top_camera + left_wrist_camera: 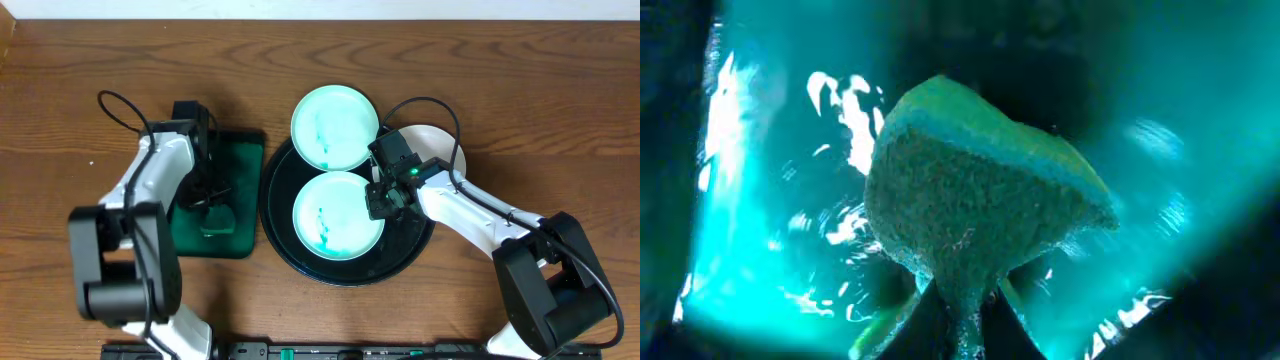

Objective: Clean dirty plates on tray and stack at the side
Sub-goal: 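Pick the green sponge from the water tray with the left gripper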

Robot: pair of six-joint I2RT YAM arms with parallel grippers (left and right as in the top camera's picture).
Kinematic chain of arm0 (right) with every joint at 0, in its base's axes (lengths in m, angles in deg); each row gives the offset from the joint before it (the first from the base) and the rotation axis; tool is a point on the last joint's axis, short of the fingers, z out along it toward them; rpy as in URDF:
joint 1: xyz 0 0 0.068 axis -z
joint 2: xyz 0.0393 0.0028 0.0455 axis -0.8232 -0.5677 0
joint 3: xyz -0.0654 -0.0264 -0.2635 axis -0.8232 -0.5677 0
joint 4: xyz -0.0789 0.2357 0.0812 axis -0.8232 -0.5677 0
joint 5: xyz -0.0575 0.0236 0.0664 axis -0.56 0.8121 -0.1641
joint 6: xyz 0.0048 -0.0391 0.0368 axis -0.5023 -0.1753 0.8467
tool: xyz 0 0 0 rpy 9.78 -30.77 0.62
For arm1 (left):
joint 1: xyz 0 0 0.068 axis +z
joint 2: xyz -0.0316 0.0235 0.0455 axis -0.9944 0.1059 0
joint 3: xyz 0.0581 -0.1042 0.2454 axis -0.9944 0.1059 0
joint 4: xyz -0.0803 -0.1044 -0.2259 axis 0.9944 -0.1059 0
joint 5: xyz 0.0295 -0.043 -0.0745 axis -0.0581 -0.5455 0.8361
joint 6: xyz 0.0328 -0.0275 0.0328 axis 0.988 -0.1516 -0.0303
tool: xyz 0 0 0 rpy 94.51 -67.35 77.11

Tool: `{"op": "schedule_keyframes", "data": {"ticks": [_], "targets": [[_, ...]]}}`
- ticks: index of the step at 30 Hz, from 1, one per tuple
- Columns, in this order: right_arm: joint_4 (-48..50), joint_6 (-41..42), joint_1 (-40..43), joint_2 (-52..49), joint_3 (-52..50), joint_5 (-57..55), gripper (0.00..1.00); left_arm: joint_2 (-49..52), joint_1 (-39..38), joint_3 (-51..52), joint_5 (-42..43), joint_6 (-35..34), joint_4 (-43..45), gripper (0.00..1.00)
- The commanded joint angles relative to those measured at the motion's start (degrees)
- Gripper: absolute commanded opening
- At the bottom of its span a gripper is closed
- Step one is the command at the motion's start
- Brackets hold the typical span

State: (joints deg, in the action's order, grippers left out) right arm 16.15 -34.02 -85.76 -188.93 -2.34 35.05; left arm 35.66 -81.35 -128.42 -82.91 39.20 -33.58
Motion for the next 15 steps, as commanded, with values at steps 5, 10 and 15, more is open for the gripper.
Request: {"op": "schedule_keyframes", "data": {"ticks": [5, 10, 15], "targets": [[-0.02, -0.48, 1.01, -0.70, -0.09, -2.64, 0.01, -17.68, -0.13, -0.96, 1.40, 1.66, -1.57, 0.07], [-0.04, -0.48, 1.01, -0.70, -0.09, -2.64, 0.01, -22.95, -0.13, -0.96, 0.92, 2.01, -1.68, 0.07], [-0.04, -0.48, 1.01, -0.70, -0.09, -2.64, 0.01, -24.02, -0.13, -0.96, 0.09, 2.01, -1.68, 0.07]]}}
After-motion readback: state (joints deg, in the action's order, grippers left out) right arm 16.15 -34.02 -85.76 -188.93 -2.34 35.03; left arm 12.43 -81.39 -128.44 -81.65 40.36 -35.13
